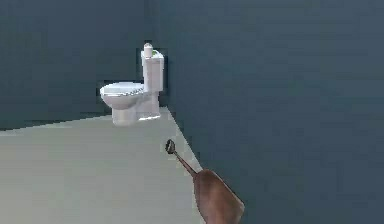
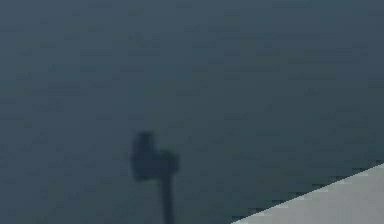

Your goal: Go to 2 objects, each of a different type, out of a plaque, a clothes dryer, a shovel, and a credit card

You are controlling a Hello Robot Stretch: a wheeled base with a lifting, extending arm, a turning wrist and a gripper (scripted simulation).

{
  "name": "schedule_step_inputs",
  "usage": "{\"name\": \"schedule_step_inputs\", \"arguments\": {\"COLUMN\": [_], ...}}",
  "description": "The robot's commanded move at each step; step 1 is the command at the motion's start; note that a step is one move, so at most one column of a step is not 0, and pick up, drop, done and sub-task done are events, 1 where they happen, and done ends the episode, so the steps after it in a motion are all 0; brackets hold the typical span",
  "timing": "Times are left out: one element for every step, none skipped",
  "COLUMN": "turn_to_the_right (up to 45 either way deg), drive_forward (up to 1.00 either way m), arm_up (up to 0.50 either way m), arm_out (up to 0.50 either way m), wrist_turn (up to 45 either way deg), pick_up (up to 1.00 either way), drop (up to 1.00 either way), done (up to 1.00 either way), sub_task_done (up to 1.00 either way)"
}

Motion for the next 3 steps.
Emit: {"name": "schedule_step_inputs", "arguments": {"turn_to_the_right": [-45.0, -45.0, -45.0], "drive_forward": [0.00, 0.00, 0.00], "arm_up": [0.00, 0.00, 0.00], "arm_out": [0.00, 0.00, 0.00], "wrist_turn": [0.0, 0.0, 0.0], "pick_up": [0.00, 0.00, 0.00], "drop": [0.00, 0.00, 0.00], "done": [0.00, 0.00, 0.00], "sub_task_done": [0.00, 0.00, 0.00]}}
